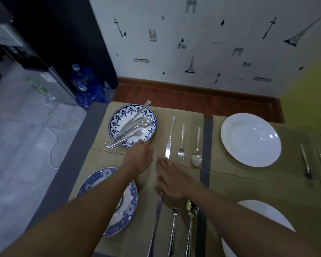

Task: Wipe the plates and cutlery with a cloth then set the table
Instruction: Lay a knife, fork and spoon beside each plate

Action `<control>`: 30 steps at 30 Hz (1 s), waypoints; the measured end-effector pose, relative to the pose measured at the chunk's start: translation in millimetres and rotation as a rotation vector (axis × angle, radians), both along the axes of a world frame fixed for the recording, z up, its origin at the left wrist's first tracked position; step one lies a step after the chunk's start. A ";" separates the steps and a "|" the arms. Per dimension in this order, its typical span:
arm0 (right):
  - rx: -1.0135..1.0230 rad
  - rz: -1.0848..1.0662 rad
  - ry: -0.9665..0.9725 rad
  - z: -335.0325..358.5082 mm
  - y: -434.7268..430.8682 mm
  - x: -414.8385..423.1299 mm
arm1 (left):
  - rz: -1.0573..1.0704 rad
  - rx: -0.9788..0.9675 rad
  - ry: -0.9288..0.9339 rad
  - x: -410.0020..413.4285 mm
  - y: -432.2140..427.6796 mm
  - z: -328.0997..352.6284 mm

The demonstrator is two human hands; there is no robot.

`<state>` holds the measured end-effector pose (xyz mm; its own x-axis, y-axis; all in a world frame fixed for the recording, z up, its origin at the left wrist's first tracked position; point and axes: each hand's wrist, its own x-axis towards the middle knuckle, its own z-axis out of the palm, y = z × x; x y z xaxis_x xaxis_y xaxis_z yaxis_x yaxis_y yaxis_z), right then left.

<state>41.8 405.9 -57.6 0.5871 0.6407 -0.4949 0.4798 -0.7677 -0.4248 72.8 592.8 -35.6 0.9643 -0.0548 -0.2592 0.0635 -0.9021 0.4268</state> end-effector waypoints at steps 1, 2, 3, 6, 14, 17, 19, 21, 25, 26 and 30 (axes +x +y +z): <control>0.002 0.027 -0.010 -0.9 9.2 -0.4 | 0.020 -0.014 0.000 3.1 8.8 -1.2; 0.001 0.056 -0.024 -2.8 17.7 -1.0 | 0.041 -0.028 -0.004 6.3 17.4 -2.0; -0.002 0.088 -0.042 -5.2 25.1 -1.6 | 0.061 -0.041 -0.016 9.8 25.3 -2.7; -0.017 0.141 -0.050 -16.3 39.7 -5.5 | 0.109 -0.065 -0.048 20.9 46.2 -3.0; -0.053 0.151 -0.025 -32.5 39.9 -7.9 | 0.177 -0.061 -0.084 56.0 83.3 -10.3; -0.048 0.155 -0.028 -33.6 39.9 -8.6 | 0.190 -0.073 -0.115 72.8 89.3 -14.8; -0.039 0.154 -0.024 -35.9 38.5 -8.7 | 0.217 -0.077 -0.108 84.2 92.7 -16.3; -0.029 0.141 -0.021 -38.7 36.7 -8.7 | 0.259 -0.093 -0.063 93.4 95.1 -15.4; -0.005 0.127 0.009 -38.3 35.8 -8.3 | 0.394 -0.160 0.020 107.9 100.8 -14.7; -0.005 0.128 0.012 -37.0 36.2 -8.1 | 0.423 -0.187 0.041 111.1 102.6 -15.1; -0.017 0.136 -0.003 -35.6 36.2 -8.3 | 0.416 -0.244 0.130 119.6 105.3 -16.5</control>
<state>33.5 442.1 -93.3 0.4971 0.7058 -0.5047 0.5810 -0.7028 -0.4105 192.5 698.0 -52.0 0.8780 0.2535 -0.4061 0.4633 -0.6637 0.5873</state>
